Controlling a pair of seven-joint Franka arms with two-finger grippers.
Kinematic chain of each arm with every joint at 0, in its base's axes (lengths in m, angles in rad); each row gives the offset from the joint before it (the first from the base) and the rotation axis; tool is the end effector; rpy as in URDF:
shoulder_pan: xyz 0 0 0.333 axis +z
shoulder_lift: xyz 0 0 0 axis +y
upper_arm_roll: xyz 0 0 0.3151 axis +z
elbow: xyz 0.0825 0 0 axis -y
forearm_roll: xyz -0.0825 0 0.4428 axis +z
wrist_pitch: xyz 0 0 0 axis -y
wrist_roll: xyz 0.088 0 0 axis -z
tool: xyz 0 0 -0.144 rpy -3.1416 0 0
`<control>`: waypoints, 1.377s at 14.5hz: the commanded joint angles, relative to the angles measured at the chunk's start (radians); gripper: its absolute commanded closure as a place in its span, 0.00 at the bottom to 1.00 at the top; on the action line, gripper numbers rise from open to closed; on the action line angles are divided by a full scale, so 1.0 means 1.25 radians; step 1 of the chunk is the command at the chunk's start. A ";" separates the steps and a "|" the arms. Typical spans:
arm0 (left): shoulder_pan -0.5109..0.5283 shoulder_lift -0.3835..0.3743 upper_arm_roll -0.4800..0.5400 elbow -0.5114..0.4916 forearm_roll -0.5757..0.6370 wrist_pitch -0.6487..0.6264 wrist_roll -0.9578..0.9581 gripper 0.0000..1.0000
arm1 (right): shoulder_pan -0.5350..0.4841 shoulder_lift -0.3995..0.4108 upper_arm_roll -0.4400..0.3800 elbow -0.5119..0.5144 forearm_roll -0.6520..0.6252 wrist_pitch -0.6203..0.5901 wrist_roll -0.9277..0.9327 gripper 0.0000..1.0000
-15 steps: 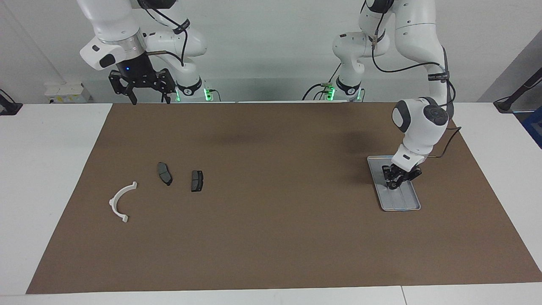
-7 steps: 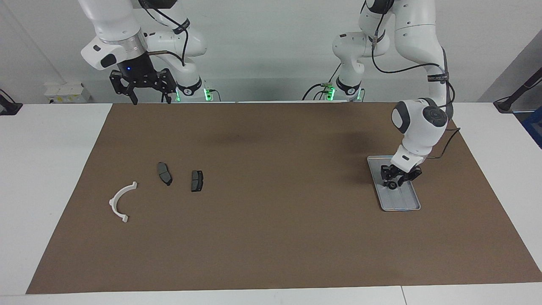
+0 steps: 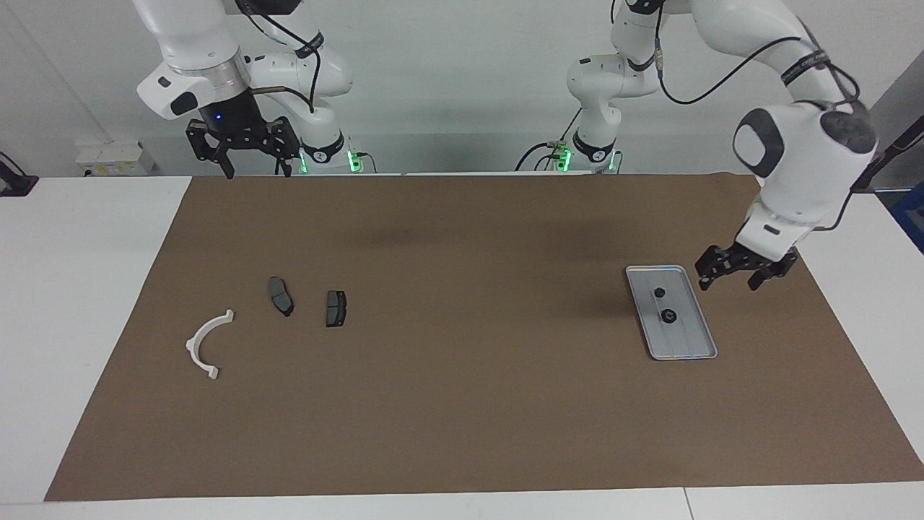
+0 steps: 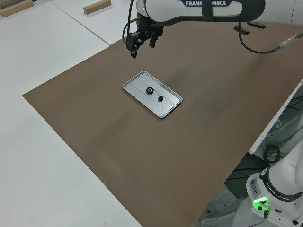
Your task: Pick bearing gear from pile to tray
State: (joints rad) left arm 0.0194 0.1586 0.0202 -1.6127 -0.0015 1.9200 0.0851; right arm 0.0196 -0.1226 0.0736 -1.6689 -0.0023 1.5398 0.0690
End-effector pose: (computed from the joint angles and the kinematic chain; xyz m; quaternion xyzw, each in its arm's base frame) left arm 0.6894 0.0265 0.4944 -0.9970 0.0227 -0.0741 0.0055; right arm 0.5685 0.0549 0.6044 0.9999 0.0118 -0.0029 0.0059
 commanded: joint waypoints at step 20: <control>-0.104 -0.156 -0.005 0.013 -0.006 -0.323 -0.117 0.00 | -0.011 -0.009 0.000 -0.005 0.018 0.014 -0.012 0.00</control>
State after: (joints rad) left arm -0.1023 -0.0219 0.0026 -1.6004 0.0057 1.5617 -0.0695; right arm 0.0195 -0.1229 0.0733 -1.6668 -0.0023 1.5403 0.0690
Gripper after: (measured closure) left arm 0.000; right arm 0.000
